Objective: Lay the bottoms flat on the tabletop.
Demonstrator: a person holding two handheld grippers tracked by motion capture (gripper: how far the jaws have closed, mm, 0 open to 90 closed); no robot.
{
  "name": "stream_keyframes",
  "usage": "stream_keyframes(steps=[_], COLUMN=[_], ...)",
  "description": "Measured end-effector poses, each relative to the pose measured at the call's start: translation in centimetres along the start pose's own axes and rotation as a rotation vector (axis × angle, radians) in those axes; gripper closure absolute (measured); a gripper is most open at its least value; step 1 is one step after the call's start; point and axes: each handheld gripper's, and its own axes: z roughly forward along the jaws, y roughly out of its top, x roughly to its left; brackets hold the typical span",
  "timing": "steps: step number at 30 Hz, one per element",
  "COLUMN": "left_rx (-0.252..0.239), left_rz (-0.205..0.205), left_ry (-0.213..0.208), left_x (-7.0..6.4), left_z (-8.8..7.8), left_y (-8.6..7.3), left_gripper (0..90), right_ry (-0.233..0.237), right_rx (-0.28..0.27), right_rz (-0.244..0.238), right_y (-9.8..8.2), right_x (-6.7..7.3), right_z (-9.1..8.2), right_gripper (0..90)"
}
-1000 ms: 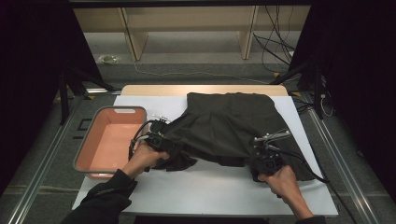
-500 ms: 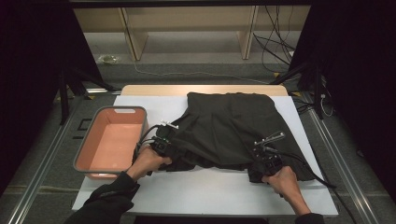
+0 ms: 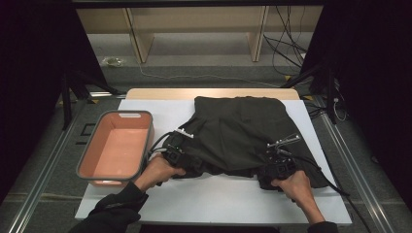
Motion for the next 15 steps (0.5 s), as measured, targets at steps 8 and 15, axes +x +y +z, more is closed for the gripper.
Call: stream_keyframes(steps=[8, 15], left_rx=[0.073, 0.094], left_rz=[0.003, 0.007], left_ry=[0.021, 0.069], left_x=[-1.0, -1.5], left_z=[3.0, 4.6], left_y=[0.1, 0.2], left_gripper=[60.7, 52.1], right_ry=[0.015, 0.023], right_rx=[-0.007, -0.004], right_rz=[0.005, 0.002], right_y=[0.1, 0.1], right_x=[0.1, 0.2], right_z=[-0.1, 0.1], right_gripper=[64.1, 63.6])
